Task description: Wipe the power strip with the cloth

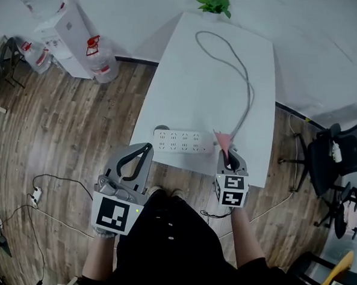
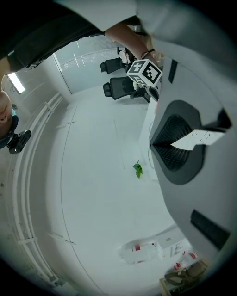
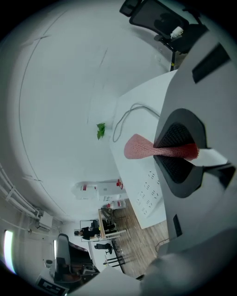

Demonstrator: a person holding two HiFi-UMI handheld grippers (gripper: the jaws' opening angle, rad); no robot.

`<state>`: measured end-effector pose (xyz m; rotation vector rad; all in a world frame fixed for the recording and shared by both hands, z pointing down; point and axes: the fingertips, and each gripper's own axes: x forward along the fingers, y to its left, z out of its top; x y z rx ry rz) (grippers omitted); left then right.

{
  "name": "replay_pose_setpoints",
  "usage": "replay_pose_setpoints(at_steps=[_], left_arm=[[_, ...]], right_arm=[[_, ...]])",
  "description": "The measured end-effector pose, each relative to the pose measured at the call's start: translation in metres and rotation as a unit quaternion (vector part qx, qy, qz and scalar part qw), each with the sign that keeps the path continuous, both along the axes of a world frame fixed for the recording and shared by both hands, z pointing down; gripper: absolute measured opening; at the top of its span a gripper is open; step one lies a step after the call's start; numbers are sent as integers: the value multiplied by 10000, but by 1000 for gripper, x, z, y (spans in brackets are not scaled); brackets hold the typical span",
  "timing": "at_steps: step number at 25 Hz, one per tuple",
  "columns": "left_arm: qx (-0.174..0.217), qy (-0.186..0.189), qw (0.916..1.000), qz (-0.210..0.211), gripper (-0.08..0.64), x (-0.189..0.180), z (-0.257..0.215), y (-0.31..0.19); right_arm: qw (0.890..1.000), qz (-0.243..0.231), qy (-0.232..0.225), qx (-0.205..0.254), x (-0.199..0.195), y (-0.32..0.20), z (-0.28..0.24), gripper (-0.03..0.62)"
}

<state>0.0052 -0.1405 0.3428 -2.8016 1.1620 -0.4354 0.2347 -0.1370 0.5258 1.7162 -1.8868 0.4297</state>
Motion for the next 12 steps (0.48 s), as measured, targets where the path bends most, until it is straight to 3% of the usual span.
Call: replay_pose_setpoints(at_steps=[12], left_arm=[[-91, -65, 9998, -188, 11, -14, 7, -1]], right_arm=[[9988, 193, 15, -459, 7, 1, 48, 55]])
